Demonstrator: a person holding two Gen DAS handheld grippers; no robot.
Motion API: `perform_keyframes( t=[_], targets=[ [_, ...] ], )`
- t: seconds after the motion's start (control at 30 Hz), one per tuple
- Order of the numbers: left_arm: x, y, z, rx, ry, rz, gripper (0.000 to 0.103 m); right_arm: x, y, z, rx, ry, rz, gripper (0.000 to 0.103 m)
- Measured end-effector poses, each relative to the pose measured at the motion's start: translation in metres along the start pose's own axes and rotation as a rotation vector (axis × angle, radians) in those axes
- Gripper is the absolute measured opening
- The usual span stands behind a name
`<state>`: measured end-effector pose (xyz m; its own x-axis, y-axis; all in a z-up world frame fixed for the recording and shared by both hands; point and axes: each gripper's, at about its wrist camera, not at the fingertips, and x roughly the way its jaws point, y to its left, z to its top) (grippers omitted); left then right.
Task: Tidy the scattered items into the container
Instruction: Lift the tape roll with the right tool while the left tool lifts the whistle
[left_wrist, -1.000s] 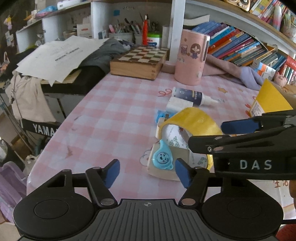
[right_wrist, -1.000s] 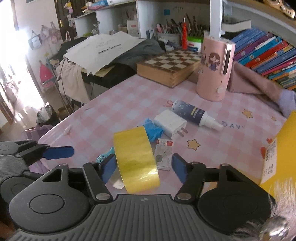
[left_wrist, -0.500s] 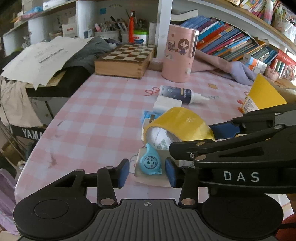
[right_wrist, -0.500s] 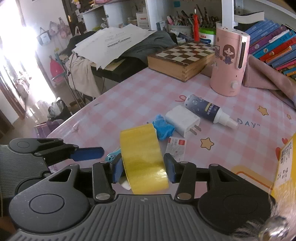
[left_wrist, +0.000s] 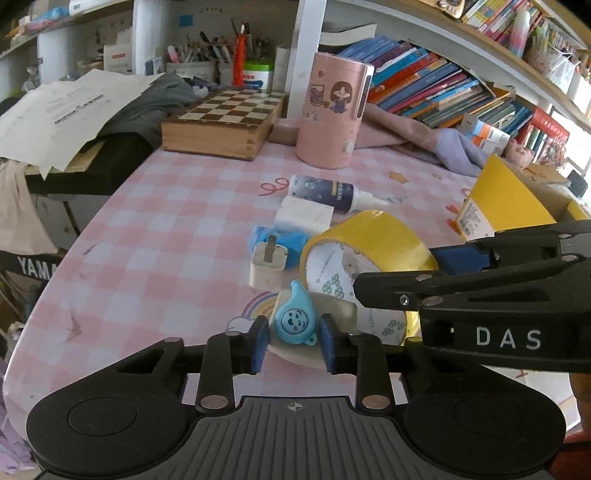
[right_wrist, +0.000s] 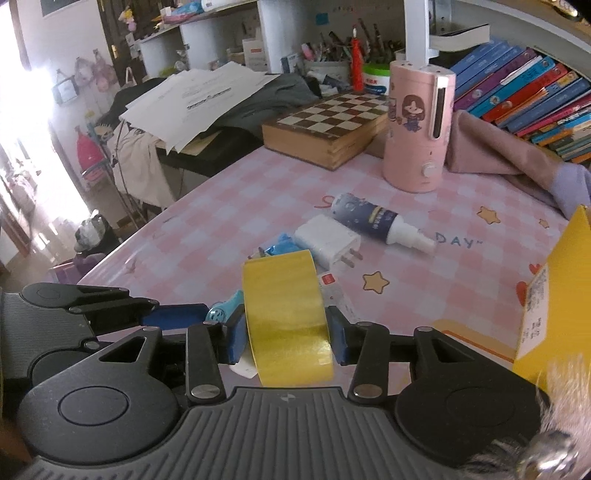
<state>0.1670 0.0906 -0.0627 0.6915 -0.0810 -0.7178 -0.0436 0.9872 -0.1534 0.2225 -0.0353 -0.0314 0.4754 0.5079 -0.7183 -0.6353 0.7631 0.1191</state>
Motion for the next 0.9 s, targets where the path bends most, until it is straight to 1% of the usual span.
perform_keyframes(
  t=[0.07, 0.17, 0.33, 0.6, 0.9],
  targets=[
    [-0.002, 0.0, 0.0, -0.001, -0.012, -0.002, 0.023, -0.003, -0.002, 0.0, 0.007, -0.014, -0.014, 0.042],
    [-0.007, 0.001, 0.002, -0.005, -0.035, 0.016, 0.023, -0.008, -0.006, 0.0, 0.022, -0.05, -0.048, 0.041],
    [-0.011, 0.001, 0.004, -0.01, -0.048, 0.014, 0.023, -0.016, -0.011, 0.002, 0.032, -0.097, -0.097, 0.041],
    [-0.017, -0.002, 0.005, -0.008, -0.065, 0.008, 0.023, -0.026, -0.013, 0.002, 0.043, -0.117, -0.124, 0.04],
    [-0.028, -0.006, 0.002, 0.015, -0.083, -0.003, 0.023, -0.033, -0.012, -0.004, 0.072, -0.11, -0.136, 0.04]
  ],
)
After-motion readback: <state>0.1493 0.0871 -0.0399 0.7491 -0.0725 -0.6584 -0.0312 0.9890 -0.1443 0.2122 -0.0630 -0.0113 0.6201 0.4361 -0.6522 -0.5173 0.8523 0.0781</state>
